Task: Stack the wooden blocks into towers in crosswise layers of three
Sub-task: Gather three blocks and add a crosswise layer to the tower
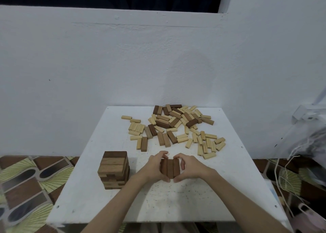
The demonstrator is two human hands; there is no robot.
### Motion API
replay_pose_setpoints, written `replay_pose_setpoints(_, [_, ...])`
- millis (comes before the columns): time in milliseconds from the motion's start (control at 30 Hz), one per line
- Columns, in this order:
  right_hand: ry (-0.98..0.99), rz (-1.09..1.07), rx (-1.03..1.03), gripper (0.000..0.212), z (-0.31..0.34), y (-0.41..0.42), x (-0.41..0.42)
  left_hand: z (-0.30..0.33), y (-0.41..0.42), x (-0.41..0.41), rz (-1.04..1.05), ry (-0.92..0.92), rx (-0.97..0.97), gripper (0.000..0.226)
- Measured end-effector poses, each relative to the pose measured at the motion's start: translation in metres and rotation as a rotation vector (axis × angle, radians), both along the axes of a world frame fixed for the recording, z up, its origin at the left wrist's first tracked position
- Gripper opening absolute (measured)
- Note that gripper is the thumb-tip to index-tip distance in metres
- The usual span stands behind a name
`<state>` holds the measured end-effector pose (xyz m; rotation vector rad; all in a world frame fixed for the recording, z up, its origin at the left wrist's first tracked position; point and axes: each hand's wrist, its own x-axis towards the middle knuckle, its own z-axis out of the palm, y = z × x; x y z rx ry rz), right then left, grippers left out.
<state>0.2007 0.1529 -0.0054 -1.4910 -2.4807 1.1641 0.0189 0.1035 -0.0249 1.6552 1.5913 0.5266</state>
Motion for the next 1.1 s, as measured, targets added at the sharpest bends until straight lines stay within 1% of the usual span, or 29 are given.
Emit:
replay_pose_setpoints(133, [-0.002, 0.002, 0.009, 0.080, 0.0018, -0.0001, -0.0007, -0.0020, 0.0000, 0.0025, 0.007, 0.001, 0.012, 0.094])
replay_pose_setpoints(300, [-0.006, -0.015, 0.006, 0.095, 0.0016, 0.0004, 0.0002, -0.0004, -0.0013, -0.0008, 0.002, 0.011, 0.025, 0.100])
replay_pose_setpoints(333, [-0.010, -0.019, 0.010, 0.094, 0.0015, 0.0000, 0.0005, -0.0002, -0.0016, -0.0016, 0.002, 0.013, 0.020, 0.100])
replay_pose_setpoints(533, [-0.016, -0.019, 0.032, 0.075, -0.0005, -0.0009, 0.0016, -0.0003, 0.0011, 0.0000, -0.005, 0.023, 0.014, 0.095])
replay_pose_setpoints(600, [-0.023, -0.018, 0.030, 0.075, -0.0002, -0.0003, 0.0015, 0.0000, 0.0021, -0.0002, -0.006, 0.014, 0.011, 0.095])
replay_pose_setpoints(733, [-0.024, -0.019, 0.040, 0.084, 0.0004, 0.0005, 0.0014, 0.0013, 0.0017, -0.0007, -0.008, 0.005, 0.017, 0.098])
replay_pose_setpoints(933, [-0.021, -0.023, 0.071, 0.073, 0.0000, -0.0008, 0.0017, 0.0011, 0.0020, 0.0014, 0.005, 0.006, 0.017, 0.095])
replay_pose_setpoints(1100, [0.013, -0.049, 0.043, 0.072, 0.0011, -0.0015, 0.0022, 0.0036, 0.0022, 0.0038, 0.016, 0.010, 0.010, 0.097])
